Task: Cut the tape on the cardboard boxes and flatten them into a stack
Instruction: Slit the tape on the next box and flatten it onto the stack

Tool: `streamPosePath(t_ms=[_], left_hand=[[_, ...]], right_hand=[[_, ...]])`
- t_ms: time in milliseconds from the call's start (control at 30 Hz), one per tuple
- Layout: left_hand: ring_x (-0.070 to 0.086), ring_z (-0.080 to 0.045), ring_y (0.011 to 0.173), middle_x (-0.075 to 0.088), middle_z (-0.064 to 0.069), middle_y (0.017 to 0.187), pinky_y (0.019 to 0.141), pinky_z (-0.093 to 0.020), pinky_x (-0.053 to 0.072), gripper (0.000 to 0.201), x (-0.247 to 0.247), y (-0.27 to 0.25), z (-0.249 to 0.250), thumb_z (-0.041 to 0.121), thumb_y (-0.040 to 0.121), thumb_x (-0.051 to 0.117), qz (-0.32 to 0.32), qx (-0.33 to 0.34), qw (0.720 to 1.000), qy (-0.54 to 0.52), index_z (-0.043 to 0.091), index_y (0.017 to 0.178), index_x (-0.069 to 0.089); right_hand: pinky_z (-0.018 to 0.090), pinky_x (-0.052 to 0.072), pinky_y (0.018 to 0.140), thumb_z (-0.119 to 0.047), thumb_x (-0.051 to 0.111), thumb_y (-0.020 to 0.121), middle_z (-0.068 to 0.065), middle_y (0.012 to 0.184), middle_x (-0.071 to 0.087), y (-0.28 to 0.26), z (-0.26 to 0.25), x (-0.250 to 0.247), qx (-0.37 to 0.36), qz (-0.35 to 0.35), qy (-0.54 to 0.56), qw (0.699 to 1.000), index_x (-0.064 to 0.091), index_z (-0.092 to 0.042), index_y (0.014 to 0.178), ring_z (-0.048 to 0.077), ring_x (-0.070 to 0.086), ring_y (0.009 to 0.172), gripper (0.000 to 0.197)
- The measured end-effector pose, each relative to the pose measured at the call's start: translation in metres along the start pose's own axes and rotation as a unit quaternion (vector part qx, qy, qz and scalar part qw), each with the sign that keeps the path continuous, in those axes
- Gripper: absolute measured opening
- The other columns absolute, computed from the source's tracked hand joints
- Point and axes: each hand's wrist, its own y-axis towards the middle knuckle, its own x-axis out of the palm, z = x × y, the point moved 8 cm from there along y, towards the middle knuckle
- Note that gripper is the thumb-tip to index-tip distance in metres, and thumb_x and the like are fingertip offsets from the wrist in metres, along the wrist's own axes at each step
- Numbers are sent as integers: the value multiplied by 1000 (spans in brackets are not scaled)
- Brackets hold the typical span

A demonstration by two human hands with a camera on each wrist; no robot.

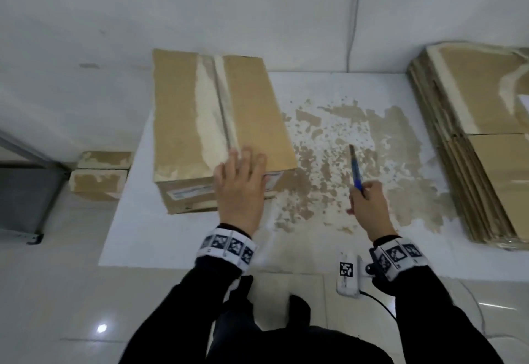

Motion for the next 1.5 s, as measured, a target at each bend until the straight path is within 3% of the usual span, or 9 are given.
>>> streamPosePath(t_ms=[233,400,533,633,833,1033,1167,1400,1500], left_hand=[[51,-28,112,59,-3,126,88,-40,34,46,-15,7,-61,53,87,45,-98,19,992,-73,22,118,60],[-1,-31,147,-2,-9,160,114,-56,0,92,-11,-3,-173,87,72,19,-209,-114,970,-57,36,149,15],[24,-35,142,-25,0,156,112,-48,31,98,7,1,-166,87,71,34,-214,-126,946,-206,36,150,4],[12,-28,146,-29,0,155,116,-40,26,97,20,14,-124,79,75,43,-213,-92,940,-248,32,152,6],[-4,-29,147,-20,-11,157,119,-42,12,94,28,29,-68,78,79,39,-214,-39,945,-246,23,151,16],[-3,-31,147,8,-18,158,119,-45,4,73,23,78,-77,64,87,38,-188,65,961,-191,18,144,34],[4,-26,148,15,-13,158,117,-35,-7,75,37,80,-67,62,87,21,-177,128,960,-174,22,150,27],[16,-24,146,25,-10,156,117,-32,0,65,36,80,-70,59,90,28,-133,103,967,-193,27,146,36],[17,-23,146,27,-9,155,116,-32,0,68,37,80,-72,60,90,30,-122,100,968,-194,22,146,37]], right_hand=[[27,41,66,-53,65,80,-3,81,50,-13,-115,123,-50,-64,61,995,52,-20,101,13,51,71,41],[13,33,53,-40,60,89,-7,67,42,-23,-124,130,-82,-53,75,992,45,-21,75,-4,44,53,28],[14,28,45,-38,59,90,-4,58,33,-24,-121,103,-120,16,-2,993,40,-16,66,2,33,45,38],[18,27,45,-37,61,90,0,59,36,-23,-102,61,-106,95,-13,990,43,-15,68,13,32,52,35],[26,24,47,-22,38,101,9,74,49,-12,-124,5,-120,130,-156,972,49,-6,92,19,42,58,21],[36,48,59,-10,33,100,17,101,61,20,-215,77,-158,-111,-321,927,34,-16,139,29,56,75,39],[32,39,65,-6,32,98,22,115,58,51,-252,122,-189,-104,-361,907,31,-11,141,28,51,84,44],[31,33,62,0,32,95,16,92,55,64,-267,147,-190,-69,-435,878,40,-4,131,30,50,86,37],[31,38,72,1,32,96,18,110,58,65,-270,159,-185,-76,-470,860,43,-1,129,34,54,102,35]])
